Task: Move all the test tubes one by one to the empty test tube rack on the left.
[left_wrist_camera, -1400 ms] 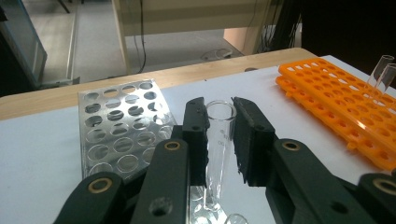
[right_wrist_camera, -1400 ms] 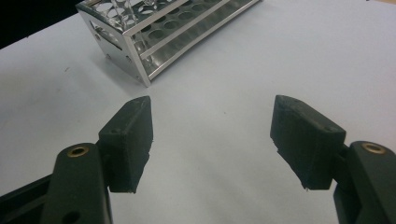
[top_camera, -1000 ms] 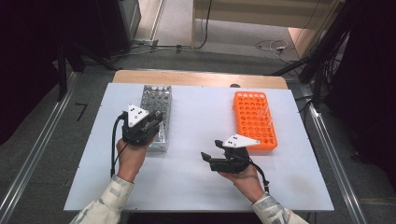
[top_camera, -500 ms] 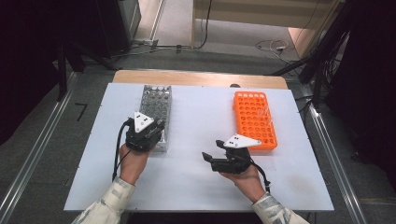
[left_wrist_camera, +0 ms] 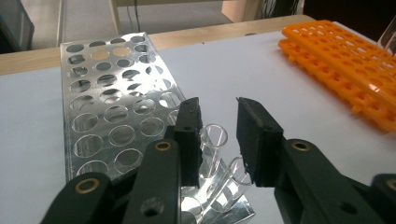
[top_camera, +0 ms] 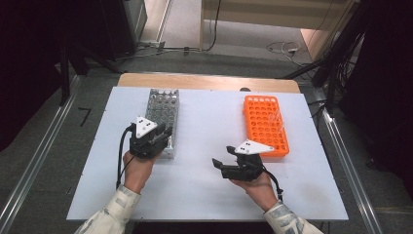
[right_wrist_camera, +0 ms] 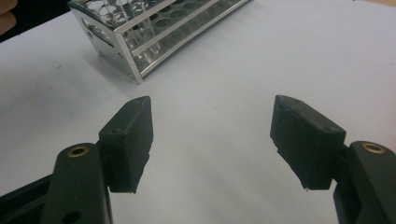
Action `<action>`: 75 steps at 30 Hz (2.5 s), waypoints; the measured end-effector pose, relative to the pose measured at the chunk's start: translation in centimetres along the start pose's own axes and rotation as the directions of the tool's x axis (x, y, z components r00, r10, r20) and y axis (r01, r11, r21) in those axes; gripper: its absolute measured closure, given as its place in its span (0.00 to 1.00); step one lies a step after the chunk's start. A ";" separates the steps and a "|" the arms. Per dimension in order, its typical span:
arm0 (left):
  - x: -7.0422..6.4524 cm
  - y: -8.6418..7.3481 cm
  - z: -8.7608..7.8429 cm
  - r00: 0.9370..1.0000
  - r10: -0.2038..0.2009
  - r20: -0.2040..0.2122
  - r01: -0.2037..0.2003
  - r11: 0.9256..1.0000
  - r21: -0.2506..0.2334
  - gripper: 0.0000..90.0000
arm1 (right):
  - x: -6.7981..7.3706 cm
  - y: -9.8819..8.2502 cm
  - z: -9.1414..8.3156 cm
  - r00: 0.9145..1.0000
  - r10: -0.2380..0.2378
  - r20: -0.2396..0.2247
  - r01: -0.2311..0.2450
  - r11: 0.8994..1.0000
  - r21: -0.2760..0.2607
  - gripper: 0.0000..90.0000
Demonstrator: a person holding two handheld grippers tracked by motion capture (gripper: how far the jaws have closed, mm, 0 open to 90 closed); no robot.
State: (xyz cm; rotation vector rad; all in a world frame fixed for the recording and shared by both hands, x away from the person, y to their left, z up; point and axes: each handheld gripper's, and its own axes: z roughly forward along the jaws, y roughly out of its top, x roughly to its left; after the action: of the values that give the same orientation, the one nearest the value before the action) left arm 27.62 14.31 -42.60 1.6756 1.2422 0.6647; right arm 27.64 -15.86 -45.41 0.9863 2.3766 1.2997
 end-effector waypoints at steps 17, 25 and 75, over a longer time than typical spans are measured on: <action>1.3 0.3 -0.5 0.995 -0.099 -0.018 0.098 0.995 -0.036 0.21 | -7.1 -1.4 -4.9 0.956 0.116 0.270 -0.095 0.991 -0.090 0.32; 1.5 0.3 -0.6 0.995 -0.096 -0.022 0.095 0.995 -0.034 0.22 | -10.6 -2.2 -5.8 0.899 0.185 0.397 -0.152 0.982 -0.114 0.32; 1.2 0.6 -0.8 0.997 -0.081 -0.012 0.080 0.996 -0.037 0.22 | -13.7 -0.5 -6.7 0.875 0.226 0.429 -0.155 0.969 -0.194 0.81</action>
State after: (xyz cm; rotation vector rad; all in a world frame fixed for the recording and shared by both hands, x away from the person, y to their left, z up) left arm 27.64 15.62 -41.80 1.5854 1.2928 0.6466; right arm 34.06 -29.51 -43.26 1.3332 1.8401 1.1426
